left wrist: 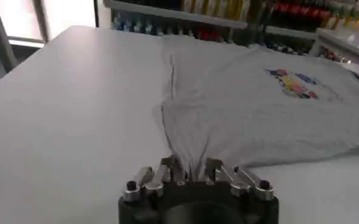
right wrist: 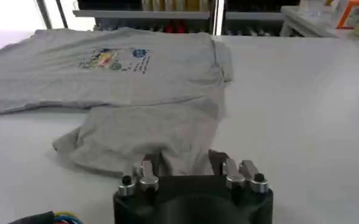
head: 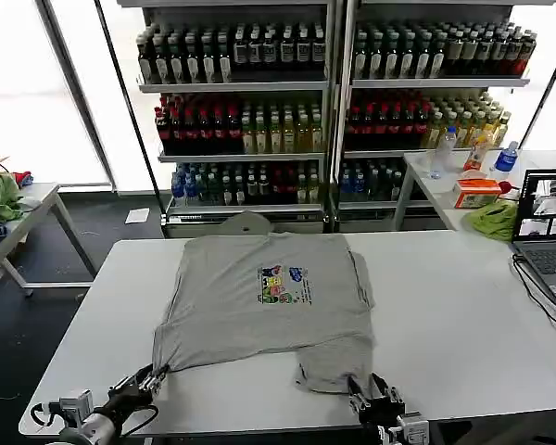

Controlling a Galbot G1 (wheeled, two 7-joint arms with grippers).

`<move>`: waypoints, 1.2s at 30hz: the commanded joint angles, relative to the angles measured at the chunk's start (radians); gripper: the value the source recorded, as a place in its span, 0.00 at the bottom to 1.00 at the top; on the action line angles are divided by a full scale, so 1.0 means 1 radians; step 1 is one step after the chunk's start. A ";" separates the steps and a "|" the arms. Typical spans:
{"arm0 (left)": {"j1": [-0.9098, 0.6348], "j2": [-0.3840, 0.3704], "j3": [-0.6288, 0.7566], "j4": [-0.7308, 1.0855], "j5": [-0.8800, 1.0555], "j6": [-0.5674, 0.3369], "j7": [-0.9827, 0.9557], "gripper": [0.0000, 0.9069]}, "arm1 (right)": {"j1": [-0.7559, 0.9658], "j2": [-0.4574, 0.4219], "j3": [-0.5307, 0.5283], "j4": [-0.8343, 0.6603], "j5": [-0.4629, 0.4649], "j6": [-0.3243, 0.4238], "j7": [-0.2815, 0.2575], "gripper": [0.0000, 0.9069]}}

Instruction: Fold and organize the clothes.

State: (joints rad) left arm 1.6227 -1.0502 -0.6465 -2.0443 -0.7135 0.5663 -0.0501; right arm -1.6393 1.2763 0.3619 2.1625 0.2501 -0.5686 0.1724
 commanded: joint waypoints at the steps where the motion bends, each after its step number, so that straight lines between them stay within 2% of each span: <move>1: -0.004 -0.001 0.008 0.019 0.000 0.004 0.004 0.00 | 0.000 0.002 -0.004 -0.005 0.008 0.002 0.001 0.00; 5: 0.002 -0.005 0.003 0.006 -0.001 0.000 0.004 0.00 | -0.007 -0.002 -0.001 0.000 0.010 0.019 -0.003 0.00; 10: 0.036 -0.014 -0.023 -0.056 -0.005 0.000 -0.004 0.01 | -0.060 -0.036 0.014 0.062 0.031 0.081 -0.025 0.00; 23: 0.227 -0.043 -0.146 -0.232 -0.025 0.010 -0.026 0.00 | -0.250 -0.143 0.073 0.215 0.123 0.125 -0.005 0.00; 30: 0.354 -0.052 -0.240 -0.279 -0.034 0.011 -0.012 0.00 | -0.358 -0.191 0.076 0.264 0.128 0.138 -0.016 0.00; 33: 0.363 -0.045 -0.260 -0.279 -0.045 0.011 -0.012 0.01 | -0.367 -0.204 0.077 0.265 0.130 0.163 -0.020 0.00; 36: 0.362 -0.036 -0.278 -0.281 -0.057 0.012 -0.007 0.01 | -0.372 -0.208 0.090 0.283 0.174 0.181 -0.024 0.00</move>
State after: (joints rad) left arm 1.8815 -1.0928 -0.8285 -2.2678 -0.7495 0.5792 -0.0617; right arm -1.9388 1.1047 0.4373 2.3982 0.3805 -0.4226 0.1526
